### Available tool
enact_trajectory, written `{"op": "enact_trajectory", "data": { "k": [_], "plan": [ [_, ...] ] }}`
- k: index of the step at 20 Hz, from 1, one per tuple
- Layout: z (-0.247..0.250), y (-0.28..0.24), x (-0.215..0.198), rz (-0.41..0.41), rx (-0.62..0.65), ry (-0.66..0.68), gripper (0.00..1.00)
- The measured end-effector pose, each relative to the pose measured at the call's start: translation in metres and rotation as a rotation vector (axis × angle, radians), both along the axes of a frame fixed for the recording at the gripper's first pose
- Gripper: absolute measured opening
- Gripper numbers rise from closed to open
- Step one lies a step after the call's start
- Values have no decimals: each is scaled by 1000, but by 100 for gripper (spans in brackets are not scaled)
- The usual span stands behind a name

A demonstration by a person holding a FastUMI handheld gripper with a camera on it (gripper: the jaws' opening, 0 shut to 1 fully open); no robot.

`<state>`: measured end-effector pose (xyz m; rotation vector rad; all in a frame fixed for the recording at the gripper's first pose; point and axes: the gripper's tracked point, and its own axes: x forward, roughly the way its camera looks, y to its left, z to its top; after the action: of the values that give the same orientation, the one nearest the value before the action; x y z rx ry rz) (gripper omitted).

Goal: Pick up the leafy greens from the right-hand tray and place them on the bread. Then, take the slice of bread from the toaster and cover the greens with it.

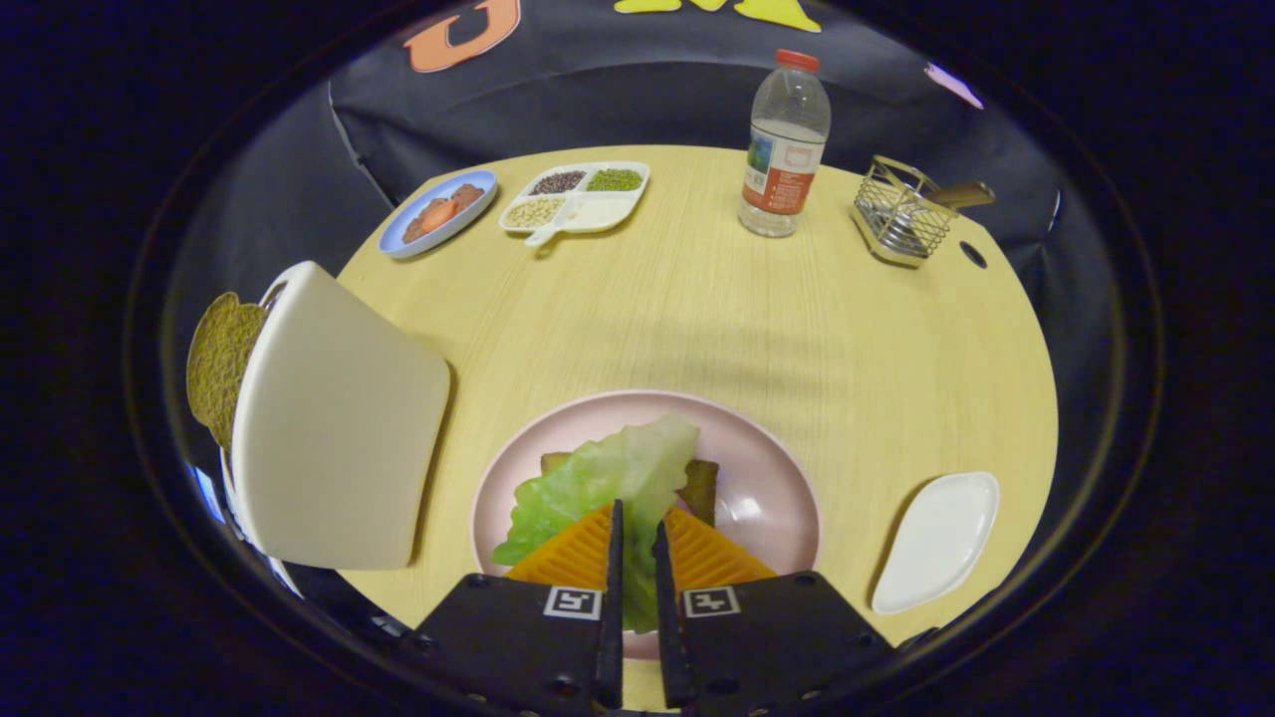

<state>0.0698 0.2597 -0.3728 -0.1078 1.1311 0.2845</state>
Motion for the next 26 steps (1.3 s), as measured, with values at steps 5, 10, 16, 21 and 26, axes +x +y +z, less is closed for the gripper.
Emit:
{"op": "enact_trajectory", "data": {
  "k": [5, 10, 16, 21, 26],
  "plan": [
    [7, -18, 1, -44, -3, -16, 32],
    [32, -44, -7, -58, -11, -71, 65],
    [73, -60, -21, -63, 12, -163, 98],
    [127, -41, -34, -34, 35, -259, 96],
    [174, 11, -46, 40, 90, -303, 96]
  ]
}}
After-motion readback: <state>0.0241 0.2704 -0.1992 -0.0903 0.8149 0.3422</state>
